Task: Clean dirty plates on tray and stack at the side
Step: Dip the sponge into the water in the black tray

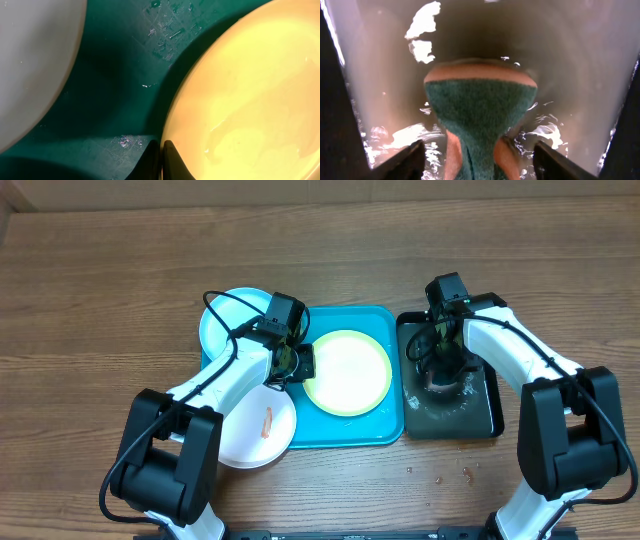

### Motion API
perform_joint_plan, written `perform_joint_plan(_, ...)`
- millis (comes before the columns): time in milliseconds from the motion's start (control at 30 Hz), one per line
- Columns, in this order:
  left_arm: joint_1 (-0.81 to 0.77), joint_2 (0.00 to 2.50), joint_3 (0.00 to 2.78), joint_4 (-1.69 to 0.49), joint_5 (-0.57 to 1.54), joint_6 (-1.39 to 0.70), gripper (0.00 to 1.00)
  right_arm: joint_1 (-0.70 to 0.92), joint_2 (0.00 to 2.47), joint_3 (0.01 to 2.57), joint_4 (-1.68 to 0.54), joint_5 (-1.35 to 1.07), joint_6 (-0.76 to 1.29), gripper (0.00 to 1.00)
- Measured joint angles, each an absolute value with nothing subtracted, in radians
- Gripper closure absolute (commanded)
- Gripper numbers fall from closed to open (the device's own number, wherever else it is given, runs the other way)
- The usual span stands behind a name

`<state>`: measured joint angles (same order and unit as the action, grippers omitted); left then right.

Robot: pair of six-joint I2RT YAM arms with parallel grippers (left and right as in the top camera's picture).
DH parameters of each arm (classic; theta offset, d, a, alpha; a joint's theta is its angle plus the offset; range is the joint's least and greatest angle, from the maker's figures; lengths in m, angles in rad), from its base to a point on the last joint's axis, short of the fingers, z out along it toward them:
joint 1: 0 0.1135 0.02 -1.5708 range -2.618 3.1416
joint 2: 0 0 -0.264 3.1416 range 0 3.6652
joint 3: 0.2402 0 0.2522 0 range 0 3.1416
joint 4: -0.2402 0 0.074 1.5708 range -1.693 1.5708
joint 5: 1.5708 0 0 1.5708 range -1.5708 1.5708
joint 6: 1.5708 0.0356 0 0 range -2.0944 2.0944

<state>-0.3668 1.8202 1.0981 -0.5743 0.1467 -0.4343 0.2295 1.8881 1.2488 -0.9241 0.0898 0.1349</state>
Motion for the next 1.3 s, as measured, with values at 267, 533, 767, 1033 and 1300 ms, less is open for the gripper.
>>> perform_joint_plan(267,-0.367,1.820,1.098,-0.574,0.147,-0.434,0.95,0.229,1.888,1.227,-0.847,0.094,0.150,0.26)
perform_joint_plan(533,-0.367,1.820,1.098,-0.575,0.147,-0.434,0.95,0.230,1.878,1.135,-0.720,0.086,0.173,0.96)
perform_joint_plan(767,-0.367,1.820,1.098,-0.574,0.147,-0.434,0.95,0.229,1.873,1.124,-0.690,0.093,0.183,0.09)
perform_joint_plan(1033,-0.367,1.820,1.098,-0.575,0.147,-0.434,0.94,0.229,1.865,1.125,-0.786,0.070,0.183,0.96)
perform_joint_plan(1300,-0.367,1.820,1.098,-0.575,0.147,-0.434,0.93,0.229,1.863,1.125,-0.810,0.056,0.185,0.21)
